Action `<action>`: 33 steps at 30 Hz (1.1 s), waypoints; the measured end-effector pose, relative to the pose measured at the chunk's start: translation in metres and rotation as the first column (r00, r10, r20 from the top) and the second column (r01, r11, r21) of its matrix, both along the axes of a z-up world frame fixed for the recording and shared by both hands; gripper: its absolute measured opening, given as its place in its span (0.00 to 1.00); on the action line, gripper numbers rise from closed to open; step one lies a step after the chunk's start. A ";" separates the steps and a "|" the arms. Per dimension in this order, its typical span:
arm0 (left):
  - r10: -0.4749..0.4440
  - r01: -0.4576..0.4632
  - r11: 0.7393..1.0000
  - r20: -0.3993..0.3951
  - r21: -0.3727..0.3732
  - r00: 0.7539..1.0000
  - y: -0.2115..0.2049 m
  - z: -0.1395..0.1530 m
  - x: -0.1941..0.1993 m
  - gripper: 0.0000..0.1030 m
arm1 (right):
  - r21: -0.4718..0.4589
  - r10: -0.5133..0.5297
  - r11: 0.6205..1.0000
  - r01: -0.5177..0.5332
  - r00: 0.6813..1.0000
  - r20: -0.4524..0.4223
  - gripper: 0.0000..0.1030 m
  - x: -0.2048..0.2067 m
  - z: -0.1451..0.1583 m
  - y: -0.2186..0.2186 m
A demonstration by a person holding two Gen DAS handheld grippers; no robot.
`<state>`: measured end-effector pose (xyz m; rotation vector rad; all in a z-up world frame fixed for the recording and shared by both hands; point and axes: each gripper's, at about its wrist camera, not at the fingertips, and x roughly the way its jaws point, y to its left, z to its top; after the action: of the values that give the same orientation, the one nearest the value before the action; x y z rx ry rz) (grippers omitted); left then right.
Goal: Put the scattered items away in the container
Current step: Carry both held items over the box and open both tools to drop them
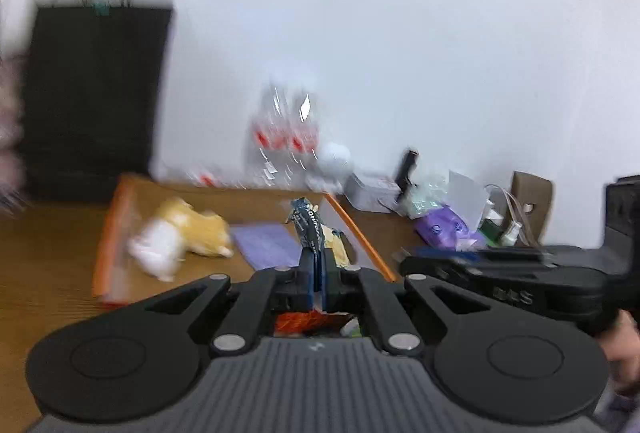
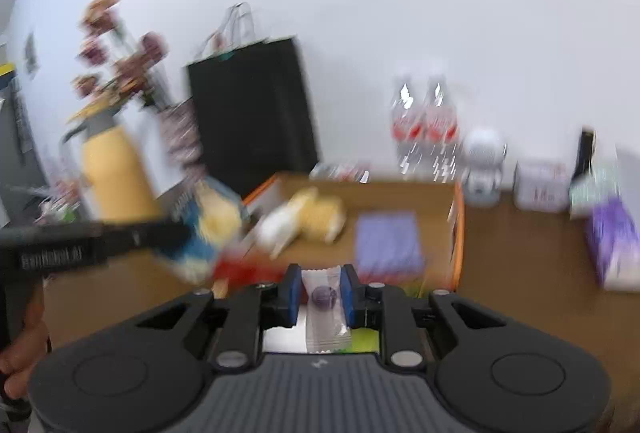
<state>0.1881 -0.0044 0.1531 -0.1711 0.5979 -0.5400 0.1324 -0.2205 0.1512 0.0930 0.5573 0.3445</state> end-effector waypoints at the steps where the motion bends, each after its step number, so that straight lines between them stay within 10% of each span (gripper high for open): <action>1: -0.012 0.014 1.000 -0.075 0.021 0.997 -0.006 -0.008 0.034 0.04 | -0.021 -0.001 1.000 0.001 0.999 -0.038 0.19 0.034 0.005 -0.001; 5: 0.096 -0.076 0.993 -0.253 0.089 0.963 -0.022 -0.053 0.128 0.04 | -0.074 -0.063 0.996 0.049 0.977 -0.202 0.19 0.148 -0.009 -0.002; 11: 0.099 -0.105 0.994 -0.349 0.001 0.932 -0.041 -0.084 0.206 0.08 | -0.191 -0.166 0.976 0.105 0.927 -0.335 0.20 0.248 -0.055 0.008; 13: 0.129 -0.123 0.992 -0.335 0.038 0.933 -0.047 -0.088 0.214 0.50 | -0.208 -0.205 0.969 0.135 0.908 -0.364 0.24 0.269 -0.068 0.004; 16: 0.099 -0.088 0.995 -0.277 0.051 0.956 -0.039 -0.078 0.209 0.54 | -0.206 -0.243 0.963 0.172 0.885 -0.397 0.43 0.282 -0.074 -0.004; 26: 0.231 -0.202 0.970 -0.248 0.136 0.941 -0.003 -0.035 0.156 0.95 | -0.165 -0.190 0.977 0.137 0.910 -0.368 0.57 0.232 -0.035 0.001; 33: 0.340 -0.329 0.918 -0.013 0.221 0.940 0.018 -0.046 0.000 1.00 | -0.111 -0.119 0.988 0.103 0.982 -0.145 0.86 0.088 -0.008 0.010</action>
<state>0.1886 0.0135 0.1066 -0.0778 0.6563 -0.1363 0.2207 -0.2101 0.1434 0.0508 0.7166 0.2001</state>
